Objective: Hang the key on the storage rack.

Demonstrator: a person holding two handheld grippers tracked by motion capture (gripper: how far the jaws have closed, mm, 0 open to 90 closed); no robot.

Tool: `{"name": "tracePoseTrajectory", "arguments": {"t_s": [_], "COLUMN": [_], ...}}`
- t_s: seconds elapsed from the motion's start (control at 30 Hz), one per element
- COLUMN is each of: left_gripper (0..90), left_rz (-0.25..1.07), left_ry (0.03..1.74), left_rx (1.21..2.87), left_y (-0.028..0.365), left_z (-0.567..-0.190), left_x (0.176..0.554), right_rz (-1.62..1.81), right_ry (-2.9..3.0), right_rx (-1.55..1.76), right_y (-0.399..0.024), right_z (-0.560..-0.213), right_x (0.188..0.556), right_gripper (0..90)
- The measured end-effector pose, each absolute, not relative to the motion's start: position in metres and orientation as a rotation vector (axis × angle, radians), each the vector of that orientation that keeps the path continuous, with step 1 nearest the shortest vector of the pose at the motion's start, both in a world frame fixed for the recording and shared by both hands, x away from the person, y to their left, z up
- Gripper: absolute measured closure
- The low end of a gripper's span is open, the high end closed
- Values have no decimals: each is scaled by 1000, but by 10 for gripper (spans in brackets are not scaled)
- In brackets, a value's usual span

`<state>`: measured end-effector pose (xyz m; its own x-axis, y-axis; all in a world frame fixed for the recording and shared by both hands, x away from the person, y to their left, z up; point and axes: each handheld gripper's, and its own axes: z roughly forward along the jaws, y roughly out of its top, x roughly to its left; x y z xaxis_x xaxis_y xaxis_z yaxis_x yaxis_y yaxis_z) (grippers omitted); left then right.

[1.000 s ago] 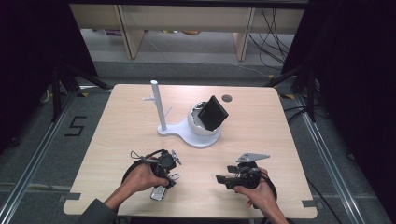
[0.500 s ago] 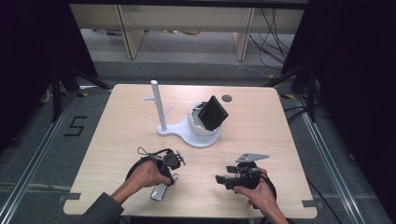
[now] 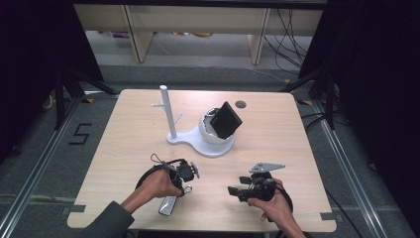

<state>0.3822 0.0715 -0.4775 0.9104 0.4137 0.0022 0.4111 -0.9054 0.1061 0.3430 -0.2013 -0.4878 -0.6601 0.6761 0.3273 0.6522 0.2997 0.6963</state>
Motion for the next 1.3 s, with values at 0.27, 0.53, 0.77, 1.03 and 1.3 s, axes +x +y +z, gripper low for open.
{"name": "tracePoseTrajectory", "arguments": {"t_s": [0.27,0.53,0.77,1.03,1.3], "left_gripper": [751,751,751,752,752], "left_rz": [7,9,17,75,123], "left_ry": [616,611,634,684,770], "left_rx": [2952,2925,2873,2817,2775], "left_y": [75,81,95,118,143], "left_z": [-477,-468,-445,-414,-392], "left_x": [384,384,387,394,404], "right_rz": [1295,1305,1314,1315,1323], "right_ry": [2503,2498,2506,2504,2505], "right_rx": [1269,1273,1294,1303,1303], "right_y": [-204,-204,-203,-204,-204], "right_z": [-487,-487,-487,-487,-487], "right_x": [344,345,344,345,345], "right_gripper": [338,338,338,338,338]}}
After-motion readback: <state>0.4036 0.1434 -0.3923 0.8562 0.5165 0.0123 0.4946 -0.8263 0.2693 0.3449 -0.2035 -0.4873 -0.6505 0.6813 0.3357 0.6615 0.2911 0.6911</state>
